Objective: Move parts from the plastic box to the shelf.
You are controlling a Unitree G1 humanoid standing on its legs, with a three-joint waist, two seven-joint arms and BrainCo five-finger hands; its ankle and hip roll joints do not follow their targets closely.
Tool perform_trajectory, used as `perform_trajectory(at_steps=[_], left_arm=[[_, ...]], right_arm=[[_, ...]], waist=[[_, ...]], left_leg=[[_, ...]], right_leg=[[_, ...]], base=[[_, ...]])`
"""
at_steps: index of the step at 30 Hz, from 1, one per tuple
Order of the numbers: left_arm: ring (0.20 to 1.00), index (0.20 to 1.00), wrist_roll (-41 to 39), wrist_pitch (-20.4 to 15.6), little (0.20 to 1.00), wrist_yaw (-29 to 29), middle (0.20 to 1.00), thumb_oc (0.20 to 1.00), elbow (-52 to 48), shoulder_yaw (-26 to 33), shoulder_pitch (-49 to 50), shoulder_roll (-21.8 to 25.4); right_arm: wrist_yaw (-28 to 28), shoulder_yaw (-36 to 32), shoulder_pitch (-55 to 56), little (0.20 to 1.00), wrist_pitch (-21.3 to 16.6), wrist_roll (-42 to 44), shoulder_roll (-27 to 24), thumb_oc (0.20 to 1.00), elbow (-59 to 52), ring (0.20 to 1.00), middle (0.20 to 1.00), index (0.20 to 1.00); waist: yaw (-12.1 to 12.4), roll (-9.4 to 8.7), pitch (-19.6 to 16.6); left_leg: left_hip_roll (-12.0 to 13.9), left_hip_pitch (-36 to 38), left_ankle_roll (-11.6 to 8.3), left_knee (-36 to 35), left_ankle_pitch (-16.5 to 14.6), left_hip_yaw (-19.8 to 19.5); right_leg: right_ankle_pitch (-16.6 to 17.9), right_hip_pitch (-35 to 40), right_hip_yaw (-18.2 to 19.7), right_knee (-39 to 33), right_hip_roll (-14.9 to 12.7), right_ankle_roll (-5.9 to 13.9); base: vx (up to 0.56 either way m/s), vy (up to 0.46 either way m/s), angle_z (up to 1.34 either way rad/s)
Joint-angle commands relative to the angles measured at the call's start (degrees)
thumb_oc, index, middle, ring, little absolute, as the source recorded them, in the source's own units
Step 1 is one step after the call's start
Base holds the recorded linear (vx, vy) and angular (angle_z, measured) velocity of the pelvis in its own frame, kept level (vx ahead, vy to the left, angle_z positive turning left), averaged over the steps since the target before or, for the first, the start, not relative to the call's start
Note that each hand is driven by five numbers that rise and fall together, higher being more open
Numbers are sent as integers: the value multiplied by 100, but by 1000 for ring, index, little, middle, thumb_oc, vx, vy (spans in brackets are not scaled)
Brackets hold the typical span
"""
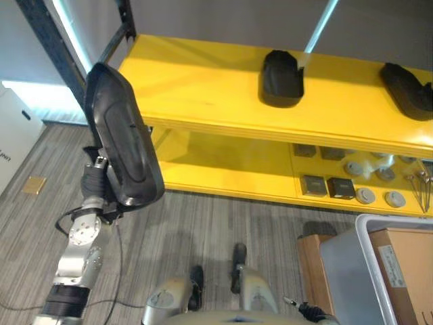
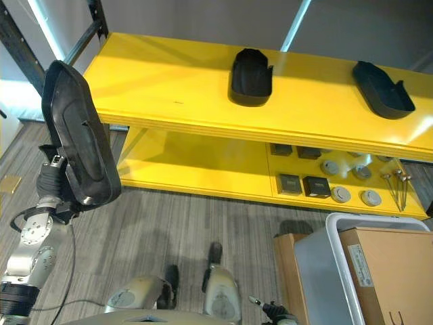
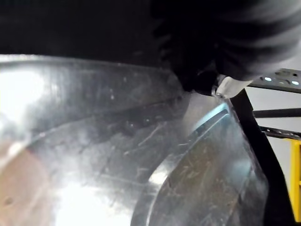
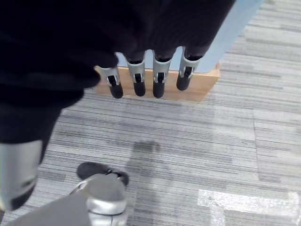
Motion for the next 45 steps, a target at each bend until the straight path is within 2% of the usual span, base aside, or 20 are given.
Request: perform_trajectory(at_steps=[1, 7, 11, 13, 16, 19, 20, 22, 23, 24, 26, 27, 28, 31, 33, 35, 39, 45], left_arm=[[200, 200, 165, -344, 200, -161, 200, 200, -640, 274, -155, 182], [200, 200, 65, -93, 200, -305, 200, 200, -819, 315, -38, 169], [200, 200, 20, -10, 200, -355, 200, 200, -828, 311, -54, 112], [200, 200, 29, -28, 200, -380, 200, 200, -756, 201, -174, 26], [200, 200, 47, -34, 200, -342, 200, 200, -707, 123, -295, -60], [200, 200, 117, -101, 200, -234, 200, 200, -626, 22, -419, -119], [200, 200, 112, -87, 200, -213, 200, 200, -607, 16, -462, -116], [200, 200, 95, -88, 200, -233, 200, 200, -516, 23, -521, -125], [200, 200, 85, -124, 200, -236, 200, 200, -474, 29, -527, -124], [200, 200, 74, -148, 200, -235, 200, 200, -460, 21, -526, -117], [200, 200, 46, -208, 200, -268, 200, 200, -443, 19, -520, -68], [200, 200, 5, -155, 200, -314, 200, 200, -457, 45, -525, -31], [200, 200, -27, -104, 200, -366, 200, 200, -458, 78, -539, -9], [200, 200, 77, -20, 200, -569, 200, 200, -309, 108, -636, 5], [200, 200, 150, -88, 200, -522, 200, 200, -249, 74, -709, 44], [200, 200, 82, -83, 200, -470, 200, 200, -265, 93, -793, 109], [200, 200, -35, 9, 200, -389, 200, 200, -359, 69, -832, 128], [200, 200, 95, 210, 200, -451, 200, 200, -507, -40, -866, -54]], right_arm=[[44, 138, 132, 1000, -27, 35, -134, 1000, 176, 1000, 1000, 1000], [34, 130, 119, 1000, 98, 284, -224, 1000, 21, 1000, 1000, 1000], [74, 112, 124, 1000, 142, 311, -268, 1000, -72, 1000, 1000, 1000], [77, 121, 95, 1000, 142, 361, -289, 1000, -51, 1000, 1000, 1000], [190, 109, 44, 1000, 76, 294, -325, 1000, 60, 1000, 1000, 1000], [301, 186, 15, 1000, 15, 281, -348, 1000, 154, 1000, 1000, 1000], [309, 195, 22, 1000, -10, 274, -348, 1000, 183, 1000, 1000, 1000], [372, 207, 14, 1000, -14, 243, -339, 1000, 262, 1000, 1000, 1000], [392, 206, 5, 1000, -34, 180, -336, 1000, 304, 1000, 1000, 1000], [386, 209, 3, 1000, -37, 154, -338, 1000, 313, 1000, 1000, 1000], [366, 195, 16, 1000, -31, 127, -373, 1000, 312, 1000, 1000, 1000], [353, 197, 64, 1000, 9, 176, -387, 1000, 253, 1000, 1000, 1000], [328, 176, 99, 1000, 32, 231, -387, 1000, 214, 1000, 1000, 1000], [210, 102, 84, 1000, 73, 514, -350, 1000, 187, 1000, 1000, 1000], [235, 39, 109, 1000, 71, 486, -290, 1000, 176, 1000, 1000, 1000], [197, 16, 227, 1000, -65, 325, -181, 1000, 162, 1000, 1000, 1000], [170, 79, 320, 1000, -109, 292, -69, 1000, 64, 1000, 1000, 1000], [174, 150, 299, 1000, -110, 290, -55, 1000, 156, 1000, 1000, 1000]], waist=[[-112, 136, -309], [-86, 22, -503], [-125, -3, -550], [-179, -39, -529], [-241, -88, -484], [-300, -100, -336], [-317, -66, -288], [-378, 17, -253], [-406, 87, -270], [-406, 111, -264], [-389, 240, -240], [-362, 294, -187], [-364, 299, -155], [-402, 350, -166], [-422, 366, -186], [-473, 404, -221], [-498, 399, -284], [-404, 310, -382]], left_leg=[[362, 406, -231, -954, 184, -307], [603, 380, -411, -717, 120, -164], [745, 302, -497, -536, 92, -77], [850, 115, -584, -102, 20, -37], [916, -121, -603, 574, -151, 62], [1122, -919, -692, 2262, 376, -67], [1187, -1110, -732, 2414, 591, -180], [1380, -1078, -795, 1855, 797, -207], [1460, -933, -817, 985, 868, -191], [1478, -836, -844, 565, 955, -189], [1572, -850, -967, -351, 1488, -325], [1648, -1068, -1000, -423, 1749, -382], [1676, -1174, -998, -388, 1755, -370], [1752, -1151, -915, -173, 1411, -189], [1654, -904, -862, -216, 1117, -182], [1531, -593, -843, -422, 951, -93], [1367, -451, -773, -600, 840, -124], [1325, -454, -760, -650, 786, -141]], right_leg=[[326, 897, -221, -149, -29, 95], [193, 1488, -232, -728, 143, -104], [121, 1573, -234, -797, 227, -180], [61, 1586, -195, -793, 280, -263], [9, 1546, -180, -732, 285, -349], [-81, 1561, -101, -567, 420, -614], [-95, 1576, -27, -523, 490, -656], [-162, 1595, 97, -463, 581, -641], [-202, 1609, 143, -448, 599, -583], [-220, 1644, 168, -453, 593, -555], [-284, 1800, 294, -456, 618, -515], [-337, 1895, 354, -365, 626, -530], [-399, 1953, 358, -283, 584, -533], [-593, 1949, 292, 30, 330, -499], [-625, 1912, 233, 86, 149, -410], [-614, 1880, 182, 60, -31, -305], [-525, 1798, 204, -45, -123, -246], [-371, 1829, 137, -390, -106, -237]], base=[[123, -163, 74], [163, -195, 24], [71, -144, -4], [41, -170, -3], [21, -129, -5], [21, -121, -14], [56, -21, -9], [118, 109, -16], [153, 202, -48], [196, 276, -56], [235, 263, -52], [241, 198, -22], [210, 179, 8], [124, 212, -39], [55, 201, -88], [21, 222, -78], [-10, 87, 3], [-3, -30, 14]])
